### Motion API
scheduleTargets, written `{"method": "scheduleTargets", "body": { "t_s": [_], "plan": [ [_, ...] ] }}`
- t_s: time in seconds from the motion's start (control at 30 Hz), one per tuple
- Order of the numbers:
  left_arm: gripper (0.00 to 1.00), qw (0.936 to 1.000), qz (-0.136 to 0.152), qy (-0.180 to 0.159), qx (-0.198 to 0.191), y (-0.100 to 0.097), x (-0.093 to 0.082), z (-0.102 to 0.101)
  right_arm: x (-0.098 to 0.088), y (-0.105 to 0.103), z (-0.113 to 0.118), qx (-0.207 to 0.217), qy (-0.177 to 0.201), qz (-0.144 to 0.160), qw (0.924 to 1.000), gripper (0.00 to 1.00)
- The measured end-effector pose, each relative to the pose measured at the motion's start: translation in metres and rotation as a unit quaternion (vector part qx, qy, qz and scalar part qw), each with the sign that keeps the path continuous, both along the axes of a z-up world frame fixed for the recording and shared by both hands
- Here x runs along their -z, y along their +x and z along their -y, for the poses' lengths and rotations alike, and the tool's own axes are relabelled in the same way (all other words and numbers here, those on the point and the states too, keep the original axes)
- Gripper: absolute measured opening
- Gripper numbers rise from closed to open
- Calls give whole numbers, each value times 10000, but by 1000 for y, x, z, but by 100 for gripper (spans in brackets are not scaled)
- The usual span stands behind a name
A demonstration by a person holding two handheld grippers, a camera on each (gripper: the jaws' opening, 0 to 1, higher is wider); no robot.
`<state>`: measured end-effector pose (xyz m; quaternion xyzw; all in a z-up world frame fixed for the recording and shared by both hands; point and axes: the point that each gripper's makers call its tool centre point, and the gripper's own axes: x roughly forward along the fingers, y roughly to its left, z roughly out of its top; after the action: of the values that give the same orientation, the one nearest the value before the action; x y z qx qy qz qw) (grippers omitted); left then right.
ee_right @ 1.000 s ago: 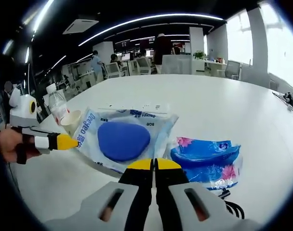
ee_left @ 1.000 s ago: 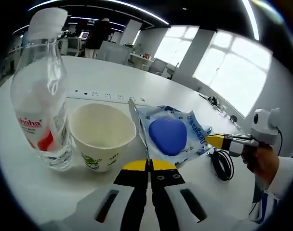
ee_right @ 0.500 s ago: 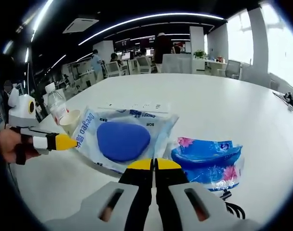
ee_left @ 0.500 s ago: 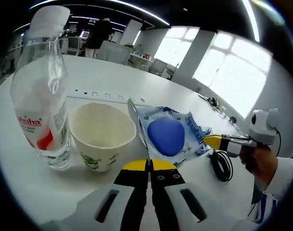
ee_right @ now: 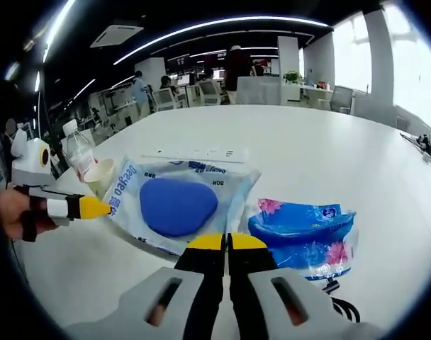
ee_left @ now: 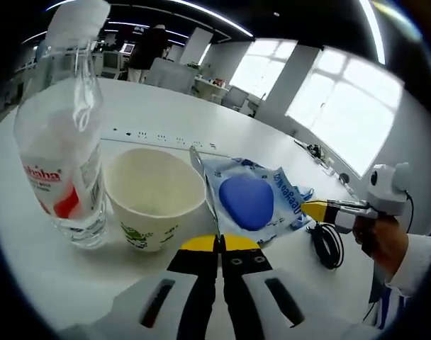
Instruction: Arrange the tabletop items into an orderly group along one side of the table until the central work area is clear of visible clutter.
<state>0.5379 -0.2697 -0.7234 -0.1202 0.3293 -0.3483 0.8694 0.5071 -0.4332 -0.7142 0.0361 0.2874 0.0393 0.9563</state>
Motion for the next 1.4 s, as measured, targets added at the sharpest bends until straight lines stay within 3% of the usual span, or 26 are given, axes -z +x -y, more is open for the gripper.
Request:
{"method": "scheduleTargets", "body": {
  "t_s": [0.97, 1.4],
  "plan": [
    [0, 9985, -418, -227, -273, 0, 13, -9, 10, -3, 1, 12, 39, -166, 9999, 0],
    [1, 9991, -339, -131, -240, -1, 16, -11, 13, -5, 1, 29, 18, -231, 9997, 0]
  ]
}}
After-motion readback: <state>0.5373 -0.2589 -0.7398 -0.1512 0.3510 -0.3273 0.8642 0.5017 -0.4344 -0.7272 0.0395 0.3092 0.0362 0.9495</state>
